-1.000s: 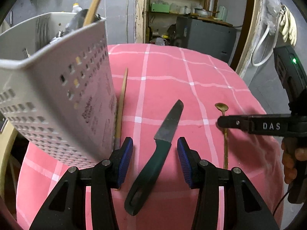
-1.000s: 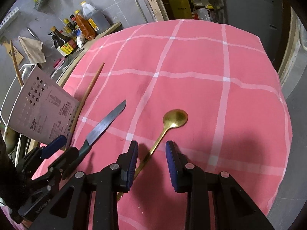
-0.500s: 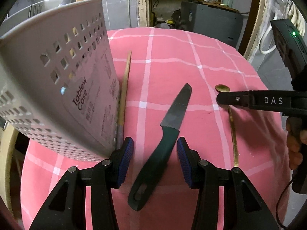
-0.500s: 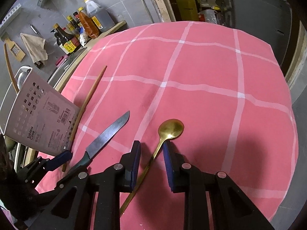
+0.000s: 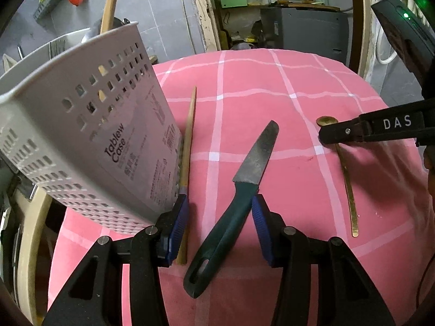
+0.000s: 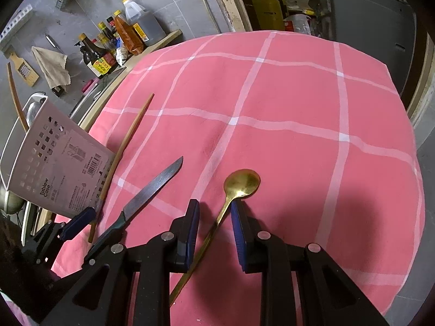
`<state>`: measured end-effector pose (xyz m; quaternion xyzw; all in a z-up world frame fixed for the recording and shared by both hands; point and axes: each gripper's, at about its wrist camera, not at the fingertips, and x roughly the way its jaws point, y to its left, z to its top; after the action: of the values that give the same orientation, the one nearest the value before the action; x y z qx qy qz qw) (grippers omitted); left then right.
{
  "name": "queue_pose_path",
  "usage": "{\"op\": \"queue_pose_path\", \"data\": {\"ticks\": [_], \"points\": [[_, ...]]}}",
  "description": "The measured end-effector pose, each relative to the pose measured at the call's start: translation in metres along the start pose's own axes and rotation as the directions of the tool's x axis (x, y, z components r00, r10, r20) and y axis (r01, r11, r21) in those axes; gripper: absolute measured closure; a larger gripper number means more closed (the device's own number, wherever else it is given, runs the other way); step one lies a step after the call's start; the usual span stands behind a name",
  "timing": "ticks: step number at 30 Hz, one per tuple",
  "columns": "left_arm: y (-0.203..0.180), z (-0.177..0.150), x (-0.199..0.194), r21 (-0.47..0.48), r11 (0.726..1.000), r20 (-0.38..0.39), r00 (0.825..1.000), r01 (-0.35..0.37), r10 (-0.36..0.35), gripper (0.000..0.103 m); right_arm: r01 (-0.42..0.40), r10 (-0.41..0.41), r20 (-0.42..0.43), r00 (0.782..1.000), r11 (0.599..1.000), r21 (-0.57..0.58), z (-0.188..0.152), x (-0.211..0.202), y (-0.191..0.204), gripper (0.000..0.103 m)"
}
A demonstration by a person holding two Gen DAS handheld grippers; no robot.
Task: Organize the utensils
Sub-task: 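Move the left tool to the black knife while the right tool approaches the gold spoon, then close the left tool on the knife handle while the right tool closes on the gold spoon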
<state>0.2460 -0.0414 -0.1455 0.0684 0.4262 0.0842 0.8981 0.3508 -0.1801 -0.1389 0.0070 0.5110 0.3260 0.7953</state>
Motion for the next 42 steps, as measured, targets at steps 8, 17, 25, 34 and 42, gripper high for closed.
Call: {"op": "queue_pose_path", "data": {"ticks": [8, 17, 25, 34, 42], "points": [[0.003, -0.004, -0.003, 0.012, 0.999, -0.016, 0.999, -0.031, 0.032, 0.059, -0.012, 0.012, 0.001, 1.0, 1.0, 0.005, 0.0, -0.001, -0.003, 0.08], [0.007, -0.011, -0.001, -0.107, 0.993, -0.066, 0.997, -0.043, 0.036, 0.059, -0.01, 0.01, 0.0, 1.0, 1.0, 0.002, 0.0, -0.002, -0.003, 0.08], [0.019, 0.001, 0.006, -0.212, 0.977, -0.096, 0.995, 0.012, -0.033, 0.064, -0.004, 0.003, -0.012, 1.0, 1.0, -0.01, 0.001, -0.003, -0.005, 0.091], [0.01, 0.005, -0.001, -0.161, 0.985, -0.095, 0.992, 0.067, -0.083, 0.086, -0.019, 0.019, -0.038, 0.999, 1.0, 0.007, 0.0, -0.007, -0.009, 0.094], [0.001, -0.011, -0.023, -0.16, 0.964, -0.157, 0.959, 0.211, -0.236, 0.087, -0.014, 0.014, -0.067, 0.998, 1.0, -0.002, -0.008, -0.013, -0.011, 0.101]]}}
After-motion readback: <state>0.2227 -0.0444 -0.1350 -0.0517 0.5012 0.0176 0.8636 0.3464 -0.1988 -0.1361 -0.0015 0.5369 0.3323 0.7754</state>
